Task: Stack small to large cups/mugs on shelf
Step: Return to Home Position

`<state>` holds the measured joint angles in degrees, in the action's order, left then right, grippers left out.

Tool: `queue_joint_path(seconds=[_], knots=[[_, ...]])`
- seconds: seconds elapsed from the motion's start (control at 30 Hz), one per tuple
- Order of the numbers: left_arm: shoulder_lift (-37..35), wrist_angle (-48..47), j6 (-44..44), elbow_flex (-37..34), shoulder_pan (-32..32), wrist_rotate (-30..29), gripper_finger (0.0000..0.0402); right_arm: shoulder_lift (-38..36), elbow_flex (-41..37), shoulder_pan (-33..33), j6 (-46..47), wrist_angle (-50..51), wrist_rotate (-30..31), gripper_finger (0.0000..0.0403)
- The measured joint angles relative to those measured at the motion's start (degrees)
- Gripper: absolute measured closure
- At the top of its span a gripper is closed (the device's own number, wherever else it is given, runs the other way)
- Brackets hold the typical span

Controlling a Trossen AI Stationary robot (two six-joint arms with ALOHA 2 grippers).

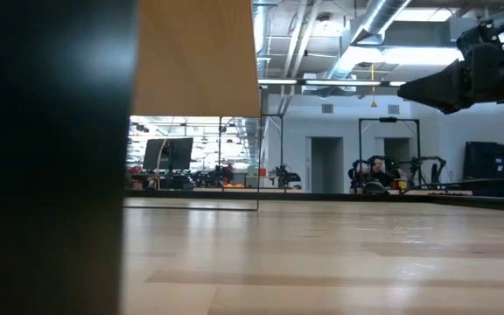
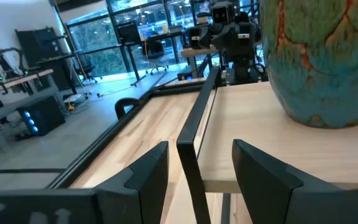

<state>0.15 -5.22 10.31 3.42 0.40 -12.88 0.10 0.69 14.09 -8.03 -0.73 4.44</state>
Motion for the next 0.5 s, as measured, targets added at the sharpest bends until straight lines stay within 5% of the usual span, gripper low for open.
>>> queue_joint_path(seconds=[0.5], knots=[[0.10, -0.85, -2.02, 0.15, 0.02, 0.58, 0.0232, 0.00, 0.00, -0.07, 0.02, 0.07, 0.03, 0.0215]])
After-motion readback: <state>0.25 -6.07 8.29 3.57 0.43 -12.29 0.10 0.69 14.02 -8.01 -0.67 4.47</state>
